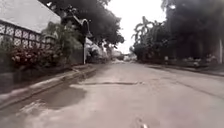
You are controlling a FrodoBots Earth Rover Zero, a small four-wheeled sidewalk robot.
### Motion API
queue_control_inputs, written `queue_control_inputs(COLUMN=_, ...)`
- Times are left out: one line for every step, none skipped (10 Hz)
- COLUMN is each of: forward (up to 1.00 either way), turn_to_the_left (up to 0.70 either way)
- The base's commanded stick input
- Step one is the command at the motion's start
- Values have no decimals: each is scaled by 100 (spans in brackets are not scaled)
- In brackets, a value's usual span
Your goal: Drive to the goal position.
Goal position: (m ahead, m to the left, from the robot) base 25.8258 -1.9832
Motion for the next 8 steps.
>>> queue_control_inputs(forward=100, turn_to_the_left=0)
queue_control_inputs(forward=100, turn_to_the_left=0)
queue_control_inputs(forward=100, turn_to_the_left=0)
queue_control_inputs(forward=100, turn_to_the_left=0)
queue_control_inputs(forward=100, turn_to_the_left=0)
queue_control_inputs(forward=100, turn_to_the_left=0)
queue_control_inputs(forward=100, turn_to_the_left=0)
queue_control_inputs(forward=100, turn_to_the_left=0)
